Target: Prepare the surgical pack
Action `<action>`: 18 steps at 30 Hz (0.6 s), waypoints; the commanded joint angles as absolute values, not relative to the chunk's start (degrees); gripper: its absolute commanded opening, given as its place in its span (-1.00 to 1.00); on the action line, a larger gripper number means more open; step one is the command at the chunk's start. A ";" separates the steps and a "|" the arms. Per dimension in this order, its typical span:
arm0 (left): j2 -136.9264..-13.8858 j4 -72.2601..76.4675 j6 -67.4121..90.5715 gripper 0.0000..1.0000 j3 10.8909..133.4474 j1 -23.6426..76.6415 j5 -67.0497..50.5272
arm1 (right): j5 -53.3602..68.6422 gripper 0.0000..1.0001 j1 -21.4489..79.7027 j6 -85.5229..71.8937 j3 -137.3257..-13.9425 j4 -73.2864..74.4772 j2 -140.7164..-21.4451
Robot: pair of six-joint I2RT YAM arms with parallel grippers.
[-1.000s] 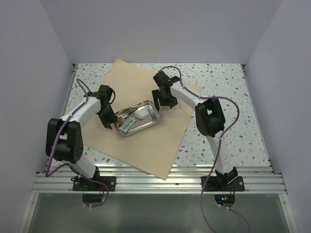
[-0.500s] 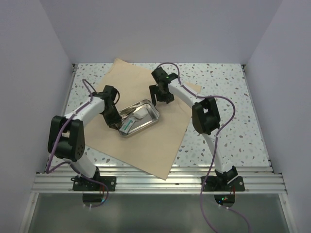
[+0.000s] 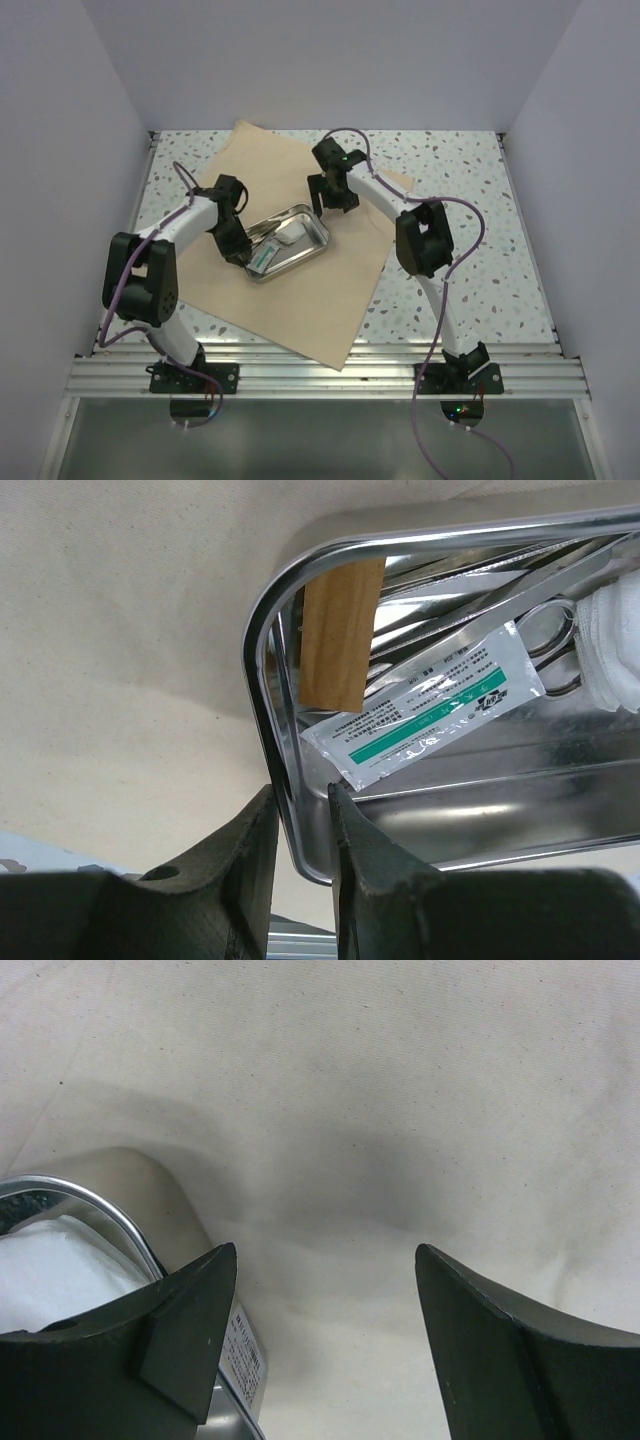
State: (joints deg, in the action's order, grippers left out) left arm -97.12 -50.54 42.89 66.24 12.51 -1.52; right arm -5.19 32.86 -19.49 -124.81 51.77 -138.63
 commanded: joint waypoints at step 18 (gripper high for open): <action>-99.32 -44.56 43.24 -0.42 68.99 13.62 -5.27 | -4.13 0.54 33.31 -18.90 -126.56 52.91 -138.34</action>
State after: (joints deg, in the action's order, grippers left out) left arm -98.54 -50.19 42.89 66.54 12.53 -1.98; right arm -5.28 32.62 -19.42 -124.81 51.88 -138.63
